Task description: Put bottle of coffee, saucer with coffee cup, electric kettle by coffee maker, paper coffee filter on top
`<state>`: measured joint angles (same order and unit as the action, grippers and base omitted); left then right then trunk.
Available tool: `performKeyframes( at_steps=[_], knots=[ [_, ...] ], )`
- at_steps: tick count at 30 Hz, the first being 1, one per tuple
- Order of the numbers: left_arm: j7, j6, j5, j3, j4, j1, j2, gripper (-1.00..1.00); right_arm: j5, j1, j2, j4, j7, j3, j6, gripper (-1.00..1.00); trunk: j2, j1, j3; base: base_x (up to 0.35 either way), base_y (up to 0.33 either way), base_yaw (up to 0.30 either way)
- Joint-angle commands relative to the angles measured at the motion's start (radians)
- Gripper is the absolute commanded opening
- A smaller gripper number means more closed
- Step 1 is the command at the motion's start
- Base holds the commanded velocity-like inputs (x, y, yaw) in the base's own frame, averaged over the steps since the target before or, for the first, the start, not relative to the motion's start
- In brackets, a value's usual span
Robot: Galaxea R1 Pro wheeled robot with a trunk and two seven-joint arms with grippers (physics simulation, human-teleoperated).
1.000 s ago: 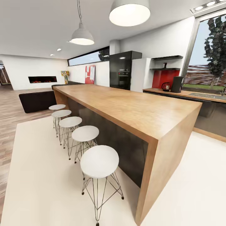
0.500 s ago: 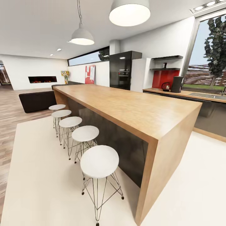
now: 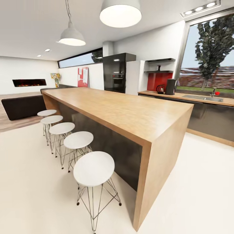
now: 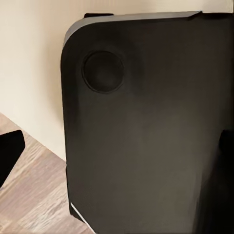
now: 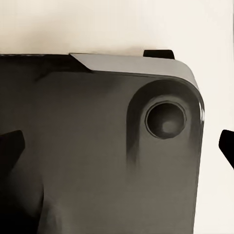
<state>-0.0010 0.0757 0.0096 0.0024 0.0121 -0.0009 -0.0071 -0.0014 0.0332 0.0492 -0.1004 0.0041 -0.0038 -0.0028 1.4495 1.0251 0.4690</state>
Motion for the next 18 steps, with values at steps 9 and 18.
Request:
performKeyframes(
  at_steps=[9,18],
  knots=[
    [-0.005,0.016,0.001,0.002,-0.001,0.001,0.002,1.00,0.000,0.001,0.000,-0.002,-0.001,-0.001,0.000,1.00,0.000,0.000,0.001,0.000,0.000,-0.265],
    [0.002,0.009,0.003,0.003,-0.001,0.001,0.001,1.00,0.000,0.001,0.000,-0.002,-0.001,-0.002,0.000,1.00,-0.035,-0.019,-0.015,0.000,0.000,-0.265]
  ],
)
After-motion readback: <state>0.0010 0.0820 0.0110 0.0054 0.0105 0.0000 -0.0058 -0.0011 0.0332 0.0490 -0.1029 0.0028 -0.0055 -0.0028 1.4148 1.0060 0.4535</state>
